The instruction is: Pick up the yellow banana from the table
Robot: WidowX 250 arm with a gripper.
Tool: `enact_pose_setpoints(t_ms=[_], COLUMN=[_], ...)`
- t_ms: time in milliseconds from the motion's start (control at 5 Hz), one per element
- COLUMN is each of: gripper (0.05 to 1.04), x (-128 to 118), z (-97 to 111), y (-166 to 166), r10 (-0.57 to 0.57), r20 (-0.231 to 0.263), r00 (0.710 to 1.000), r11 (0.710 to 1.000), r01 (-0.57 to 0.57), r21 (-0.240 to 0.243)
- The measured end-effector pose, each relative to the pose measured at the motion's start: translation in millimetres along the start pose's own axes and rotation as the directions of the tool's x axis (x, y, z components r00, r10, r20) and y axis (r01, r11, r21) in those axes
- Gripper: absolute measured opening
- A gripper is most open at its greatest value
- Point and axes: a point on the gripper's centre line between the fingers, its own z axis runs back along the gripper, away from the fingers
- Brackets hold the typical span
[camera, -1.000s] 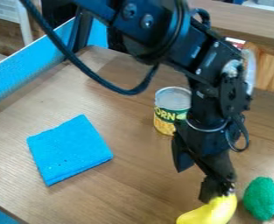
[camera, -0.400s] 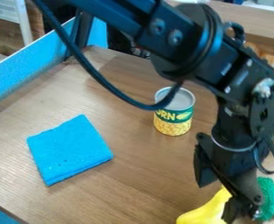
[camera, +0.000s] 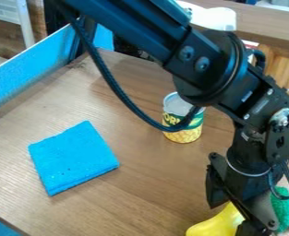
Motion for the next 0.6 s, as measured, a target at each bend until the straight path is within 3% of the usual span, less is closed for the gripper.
enact_pose_setpoints(t_ms=[400, 600], gripper=[0.608, 0.606], x=[1.9, 1.2], z=[-11.5, -11.5], y=[-0.3, -0.3], r10=[-0.005, -0.003], r20=[-0.008, -0.012], r00=[1.000, 1.000], r11=[1.000, 1.000], r01=[0.005, 0.003], r21=[-0.002, -0.002])
